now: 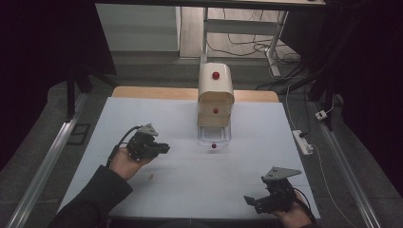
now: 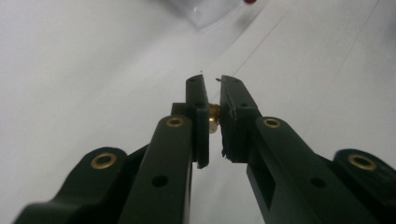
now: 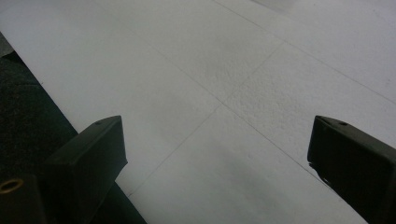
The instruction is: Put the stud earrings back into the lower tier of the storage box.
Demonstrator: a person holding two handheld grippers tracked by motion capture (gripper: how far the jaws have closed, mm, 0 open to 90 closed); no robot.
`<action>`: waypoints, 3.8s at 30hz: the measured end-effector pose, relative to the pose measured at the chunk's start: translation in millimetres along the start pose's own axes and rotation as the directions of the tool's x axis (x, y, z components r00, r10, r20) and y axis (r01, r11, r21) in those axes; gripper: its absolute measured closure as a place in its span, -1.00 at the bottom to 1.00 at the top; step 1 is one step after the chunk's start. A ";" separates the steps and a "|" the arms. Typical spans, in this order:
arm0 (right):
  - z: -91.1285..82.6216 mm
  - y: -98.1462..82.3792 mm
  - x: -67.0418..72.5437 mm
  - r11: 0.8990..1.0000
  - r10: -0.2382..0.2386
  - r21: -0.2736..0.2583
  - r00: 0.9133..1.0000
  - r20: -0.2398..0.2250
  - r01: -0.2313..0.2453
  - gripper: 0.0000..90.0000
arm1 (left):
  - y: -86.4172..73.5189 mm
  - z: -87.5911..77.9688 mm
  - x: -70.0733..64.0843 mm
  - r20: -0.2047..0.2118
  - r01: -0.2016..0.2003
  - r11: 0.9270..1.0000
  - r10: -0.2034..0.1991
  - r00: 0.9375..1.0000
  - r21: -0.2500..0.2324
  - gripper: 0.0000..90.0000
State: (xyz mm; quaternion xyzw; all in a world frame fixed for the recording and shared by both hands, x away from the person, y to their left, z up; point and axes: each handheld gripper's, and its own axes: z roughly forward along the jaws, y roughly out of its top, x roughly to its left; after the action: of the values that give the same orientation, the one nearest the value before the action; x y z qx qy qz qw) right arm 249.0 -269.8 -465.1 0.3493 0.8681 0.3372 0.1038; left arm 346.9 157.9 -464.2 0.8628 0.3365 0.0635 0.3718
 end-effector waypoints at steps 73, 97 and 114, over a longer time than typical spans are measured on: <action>0.3 0.0 -0.2 1.000 0.004 0.003 1.000 0.001 -0.004 -0.90 | 8.8 13.4 7.4 0.099 -0.014 1.000 0.014 0.995 -0.003 -0.99; 1.5 1.2 0.6 1.000 -0.003 0.009 1.000 0.005 0.003 -0.90 | -71.9 13.5 9.3 0.038 0.028 0.971 -0.038 0.999 0.237 -0.98; 1.3 1.2 1.1 1.000 -0.010 0.008 1.000 0.006 0.010 -0.90 | -70.3 11.0 -14.8 -0.016 -0.078 0.942 0.088 0.996 0.327 0.81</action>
State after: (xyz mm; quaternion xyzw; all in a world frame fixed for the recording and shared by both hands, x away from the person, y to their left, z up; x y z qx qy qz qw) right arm 249.3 -267.8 -465.2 0.3466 0.8708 0.3319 0.1068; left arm 302.0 177.0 -518.1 0.9247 0.3115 0.0358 0.2157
